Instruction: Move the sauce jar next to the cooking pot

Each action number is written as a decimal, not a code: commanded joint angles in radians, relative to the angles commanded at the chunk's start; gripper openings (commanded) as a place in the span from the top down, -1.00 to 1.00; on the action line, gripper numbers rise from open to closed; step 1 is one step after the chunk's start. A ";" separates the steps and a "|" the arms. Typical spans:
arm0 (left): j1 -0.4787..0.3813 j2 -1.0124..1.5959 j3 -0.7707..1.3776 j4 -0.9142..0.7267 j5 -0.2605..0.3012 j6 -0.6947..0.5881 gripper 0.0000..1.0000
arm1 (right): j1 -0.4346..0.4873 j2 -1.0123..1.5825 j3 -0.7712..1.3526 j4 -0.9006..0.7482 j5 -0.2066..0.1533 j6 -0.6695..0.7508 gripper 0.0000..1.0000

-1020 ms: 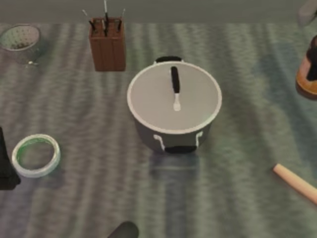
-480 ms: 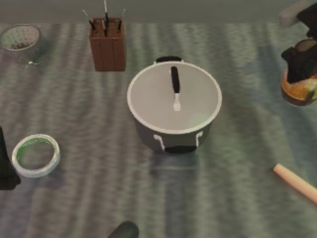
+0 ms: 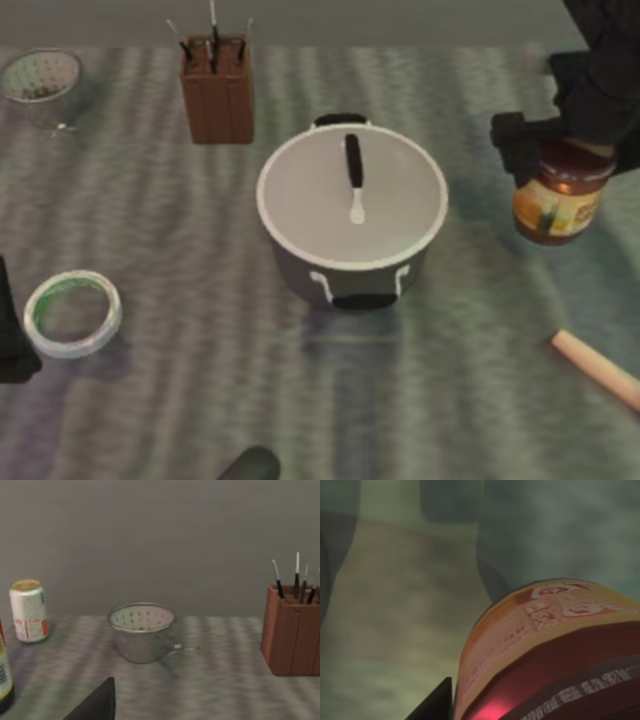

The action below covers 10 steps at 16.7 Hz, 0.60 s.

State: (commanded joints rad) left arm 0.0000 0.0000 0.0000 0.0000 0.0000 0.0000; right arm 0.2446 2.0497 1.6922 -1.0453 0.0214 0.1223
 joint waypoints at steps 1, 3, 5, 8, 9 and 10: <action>0.000 0.000 0.000 0.000 0.000 0.000 -1.00 | 0.016 -0.007 -0.019 0.018 0.012 0.057 1.00; 0.000 0.000 0.000 0.000 0.000 0.000 -1.00 | 0.041 -0.018 -0.047 0.046 0.031 0.139 1.00; 0.000 0.000 0.000 0.000 0.000 0.000 -1.00 | 0.055 -0.023 -0.061 0.062 0.041 0.178 1.00; 0.000 0.000 0.000 0.000 0.000 0.000 -1.00 | 0.056 -0.023 -0.062 0.063 0.042 0.182 1.00; 0.000 0.000 0.000 0.000 0.000 0.000 -1.00 | 0.051 -0.019 -0.060 0.061 0.039 0.182 1.00; 0.000 0.000 0.000 0.000 0.000 0.000 -1.00 | 0.052 -0.019 -0.061 0.064 0.039 0.182 1.00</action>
State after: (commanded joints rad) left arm 0.0000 0.0000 0.0000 0.0000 0.0000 0.0000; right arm 0.2962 2.0311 1.6309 -0.9814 0.0604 0.3042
